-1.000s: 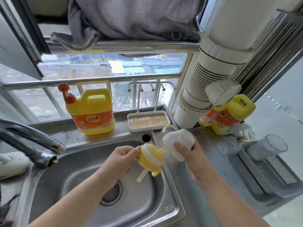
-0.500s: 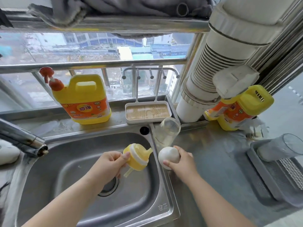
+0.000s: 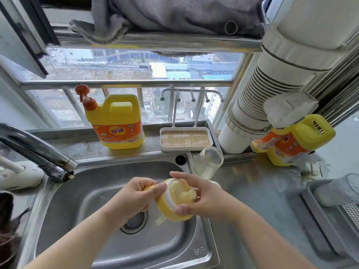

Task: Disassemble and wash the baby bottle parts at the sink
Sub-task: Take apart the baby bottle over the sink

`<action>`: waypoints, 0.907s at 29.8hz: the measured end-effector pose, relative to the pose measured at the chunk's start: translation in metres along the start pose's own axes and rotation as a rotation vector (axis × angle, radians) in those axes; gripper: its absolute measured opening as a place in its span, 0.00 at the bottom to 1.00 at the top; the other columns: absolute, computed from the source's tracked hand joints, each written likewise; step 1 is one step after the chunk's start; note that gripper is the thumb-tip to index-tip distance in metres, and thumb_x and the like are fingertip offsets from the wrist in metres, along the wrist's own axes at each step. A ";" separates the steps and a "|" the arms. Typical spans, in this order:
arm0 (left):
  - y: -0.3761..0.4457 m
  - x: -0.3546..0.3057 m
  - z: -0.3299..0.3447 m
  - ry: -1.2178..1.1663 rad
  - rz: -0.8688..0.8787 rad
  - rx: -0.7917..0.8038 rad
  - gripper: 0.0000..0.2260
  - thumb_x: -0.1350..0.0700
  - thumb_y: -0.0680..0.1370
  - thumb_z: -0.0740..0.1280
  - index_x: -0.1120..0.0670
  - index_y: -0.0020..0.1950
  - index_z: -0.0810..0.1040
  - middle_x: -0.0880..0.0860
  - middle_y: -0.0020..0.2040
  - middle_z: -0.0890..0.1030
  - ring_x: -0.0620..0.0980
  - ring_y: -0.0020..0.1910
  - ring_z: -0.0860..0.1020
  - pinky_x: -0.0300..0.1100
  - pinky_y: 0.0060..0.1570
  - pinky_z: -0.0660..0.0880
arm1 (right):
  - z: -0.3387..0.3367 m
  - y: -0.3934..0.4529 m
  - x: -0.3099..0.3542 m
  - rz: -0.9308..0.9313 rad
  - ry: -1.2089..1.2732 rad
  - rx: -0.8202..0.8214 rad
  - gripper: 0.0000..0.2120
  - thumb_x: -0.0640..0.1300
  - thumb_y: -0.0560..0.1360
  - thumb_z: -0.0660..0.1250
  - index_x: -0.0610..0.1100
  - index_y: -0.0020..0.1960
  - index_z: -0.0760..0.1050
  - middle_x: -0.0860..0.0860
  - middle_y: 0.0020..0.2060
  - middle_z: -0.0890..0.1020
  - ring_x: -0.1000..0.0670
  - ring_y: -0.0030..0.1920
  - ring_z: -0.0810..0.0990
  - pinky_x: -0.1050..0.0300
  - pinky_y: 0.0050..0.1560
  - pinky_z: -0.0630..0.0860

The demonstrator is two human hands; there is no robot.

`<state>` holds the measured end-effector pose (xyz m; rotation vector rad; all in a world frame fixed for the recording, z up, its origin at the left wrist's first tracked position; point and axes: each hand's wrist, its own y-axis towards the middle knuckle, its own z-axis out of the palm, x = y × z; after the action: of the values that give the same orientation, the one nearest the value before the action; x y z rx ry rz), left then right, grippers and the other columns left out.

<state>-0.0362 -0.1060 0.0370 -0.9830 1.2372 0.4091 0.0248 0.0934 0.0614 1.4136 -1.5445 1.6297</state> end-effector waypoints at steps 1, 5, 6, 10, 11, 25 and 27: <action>-0.003 -0.004 -0.004 0.046 0.012 -0.026 0.32 0.36 0.63 0.71 0.66 0.36 0.69 0.56 0.28 0.62 0.50 0.26 0.59 0.42 0.29 0.55 | 0.004 0.000 0.005 -0.001 -0.034 0.002 0.33 0.48 0.63 0.79 0.67 0.61 0.69 0.59 0.51 0.79 0.56 0.52 0.81 0.58 0.55 0.78; -0.020 -0.007 -0.012 0.167 -0.071 -0.388 0.23 0.34 0.69 0.68 0.48 0.54 0.70 0.49 0.54 0.73 0.39 0.45 0.73 0.34 0.39 0.69 | 0.039 0.012 0.009 0.016 -0.177 -0.398 0.32 0.60 0.60 0.77 0.67 0.58 0.62 0.59 0.52 0.75 0.56 0.53 0.77 0.58 0.57 0.75; -0.023 -0.009 -0.007 0.162 -0.116 -0.362 0.22 0.37 0.71 0.67 0.50 0.56 0.70 0.49 0.55 0.74 0.39 0.47 0.75 0.34 0.41 0.71 | 0.045 0.014 0.007 0.026 -0.199 -0.455 0.34 0.63 0.60 0.75 0.67 0.59 0.61 0.57 0.54 0.74 0.55 0.54 0.76 0.59 0.57 0.73; -0.039 -0.010 -0.004 -0.071 -0.149 -0.110 0.12 0.52 0.76 0.67 0.57 0.56 0.76 0.56 0.46 0.84 0.51 0.45 0.84 0.50 0.52 0.80 | 0.067 0.019 0.015 0.020 -0.334 -0.496 0.33 0.66 0.60 0.73 0.61 0.60 0.64 0.56 0.52 0.76 0.57 0.50 0.76 0.62 0.51 0.75; -0.042 -0.013 -0.009 -0.149 -0.150 -0.091 0.11 0.54 0.76 0.68 0.57 0.56 0.76 0.57 0.46 0.84 0.53 0.46 0.84 0.50 0.51 0.80 | 0.068 0.018 0.018 0.006 -0.351 -0.479 0.32 0.66 0.60 0.73 0.61 0.59 0.65 0.57 0.50 0.78 0.58 0.49 0.77 0.63 0.49 0.75; -0.053 -0.017 -0.031 0.038 -0.052 -0.005 0.07 0.56 0.77 0.67 0.58 0.52 0.76 0.62 0.47 0.81 0.59 0.47 0.81 0.61 0.53 0.76 | 0.087 0.014 0.020 -0.038 -0.412 -0.415 0.20 0.52 0.71 0.67 0.54 0.62 0.68 0.55 0.43 0.80 0.56 0.41 0.79 0.64 0.43 0.76; -0.050 -0.018 -0.031 0.164 -0.048 -0.010 0.09 0.51 0.74 0.69 0.55 0.50 0.76 0.59 0.44 0.81 0.57 0.45 0.80 0.60 0.52 0.77 | 0.091 0.013 0.021 -0.028 -0.419 -0.400 0.21 0.50 0.73 0.64 0.53 0.65 0.67 0.53 0.45 0.80 0.55 0.43 0.78 0.64 0.43 0.74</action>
<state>-0.0233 -0.1541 0.0734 -1.0692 1.3570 0.3024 0.0370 0.0004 0.0585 1.5964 -1.9346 0.9645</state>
